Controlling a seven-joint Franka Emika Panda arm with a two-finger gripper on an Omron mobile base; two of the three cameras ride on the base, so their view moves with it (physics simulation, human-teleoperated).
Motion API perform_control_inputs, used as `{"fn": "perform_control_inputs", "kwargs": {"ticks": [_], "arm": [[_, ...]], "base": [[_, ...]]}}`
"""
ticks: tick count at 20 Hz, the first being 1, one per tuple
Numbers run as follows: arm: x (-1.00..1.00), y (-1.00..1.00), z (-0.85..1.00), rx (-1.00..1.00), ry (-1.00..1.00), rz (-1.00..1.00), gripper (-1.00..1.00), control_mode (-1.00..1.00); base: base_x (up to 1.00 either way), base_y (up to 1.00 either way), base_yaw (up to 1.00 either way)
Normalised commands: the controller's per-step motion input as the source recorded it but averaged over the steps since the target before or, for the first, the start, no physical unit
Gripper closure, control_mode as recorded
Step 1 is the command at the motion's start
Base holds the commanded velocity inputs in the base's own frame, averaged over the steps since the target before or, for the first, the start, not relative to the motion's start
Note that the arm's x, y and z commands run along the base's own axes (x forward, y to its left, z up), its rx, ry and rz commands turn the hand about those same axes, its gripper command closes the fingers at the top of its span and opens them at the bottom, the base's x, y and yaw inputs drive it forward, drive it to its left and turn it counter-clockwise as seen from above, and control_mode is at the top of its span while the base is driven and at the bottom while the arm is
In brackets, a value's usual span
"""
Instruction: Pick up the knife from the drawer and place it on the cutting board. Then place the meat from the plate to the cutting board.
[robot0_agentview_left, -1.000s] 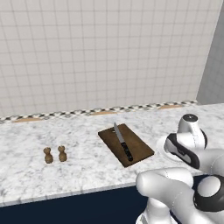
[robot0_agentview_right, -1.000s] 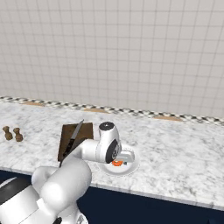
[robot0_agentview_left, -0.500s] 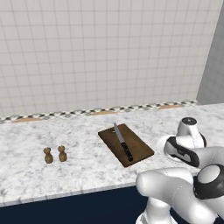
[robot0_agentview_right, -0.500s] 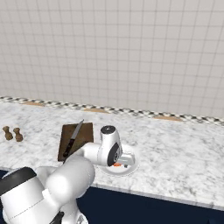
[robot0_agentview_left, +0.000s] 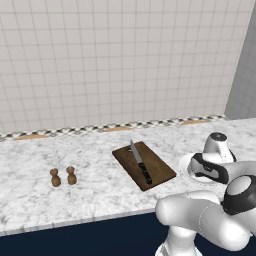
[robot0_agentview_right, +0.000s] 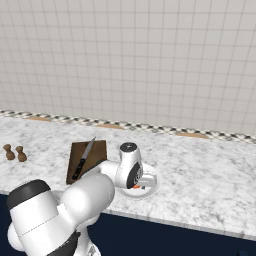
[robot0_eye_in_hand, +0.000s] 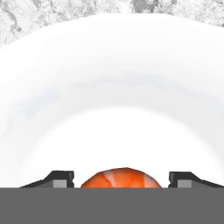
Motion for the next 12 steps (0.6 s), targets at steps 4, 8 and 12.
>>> {"fn": "perform_control_inputs", "kwargs": {"ticks": [4, 8, 12], "arm": [[0.00, 0.00, -0.29, -0.02, 0.00, 0.00, 1.00, -1.00], [0.00, 0.03, -0.04, 0.00, 0.01, 0.00, 1.00, -1.00], [-0.06, 0.17, 0.38, 0.00, 0.01, 0.00, 1.00, -1.00]], "base": [[0.00, 0.00, 0.00], [0.00, 0.00, 0.00], [0.00, 0.00, 0.00]]}}
